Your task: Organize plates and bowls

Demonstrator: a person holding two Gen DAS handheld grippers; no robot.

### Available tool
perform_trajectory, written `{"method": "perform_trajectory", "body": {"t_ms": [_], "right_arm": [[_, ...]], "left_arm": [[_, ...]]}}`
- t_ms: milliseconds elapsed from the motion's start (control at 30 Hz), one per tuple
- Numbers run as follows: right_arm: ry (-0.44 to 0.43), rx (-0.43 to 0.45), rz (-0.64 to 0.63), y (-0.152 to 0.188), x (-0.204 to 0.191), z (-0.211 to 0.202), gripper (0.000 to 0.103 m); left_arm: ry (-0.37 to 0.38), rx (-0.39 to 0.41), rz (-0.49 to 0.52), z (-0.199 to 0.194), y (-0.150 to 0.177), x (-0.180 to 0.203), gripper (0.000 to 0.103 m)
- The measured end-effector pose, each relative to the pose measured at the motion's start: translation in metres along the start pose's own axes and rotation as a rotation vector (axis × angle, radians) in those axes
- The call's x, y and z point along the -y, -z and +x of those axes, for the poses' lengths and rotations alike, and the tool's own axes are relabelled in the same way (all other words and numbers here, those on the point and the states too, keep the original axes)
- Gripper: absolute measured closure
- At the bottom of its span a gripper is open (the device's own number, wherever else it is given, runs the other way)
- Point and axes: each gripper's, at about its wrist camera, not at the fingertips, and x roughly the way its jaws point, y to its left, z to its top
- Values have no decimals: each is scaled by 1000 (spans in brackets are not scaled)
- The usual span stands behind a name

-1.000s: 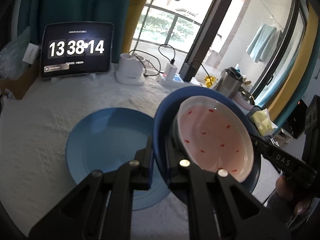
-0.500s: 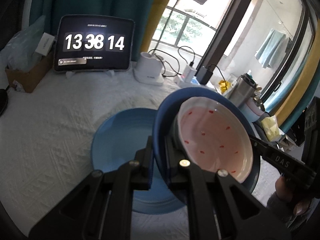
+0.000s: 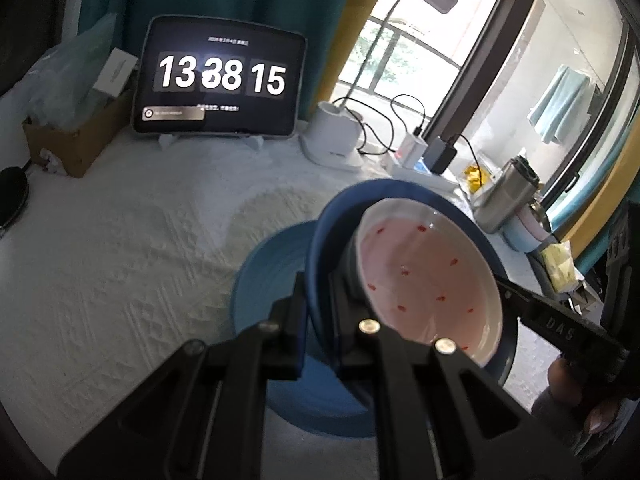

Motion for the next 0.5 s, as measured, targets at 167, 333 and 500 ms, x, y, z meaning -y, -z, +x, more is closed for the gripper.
{"method": "perform_trajectory", "body": {"t_ms": [167, 333, 500], "right_arm": [[-7, -11, 4, -2, -2, 9, 93], [-13, -19, 11, -5, -1, 16, 93], [-1, -23, 17, -5, 1, 20, 92]], "left_arm": [[-11, 7, 2, 3, -4, -4, 96], [-21, 9, 14, 6, -6, -4, 95], [-37, 27, 42, 7, -6, 0, 94]]}}
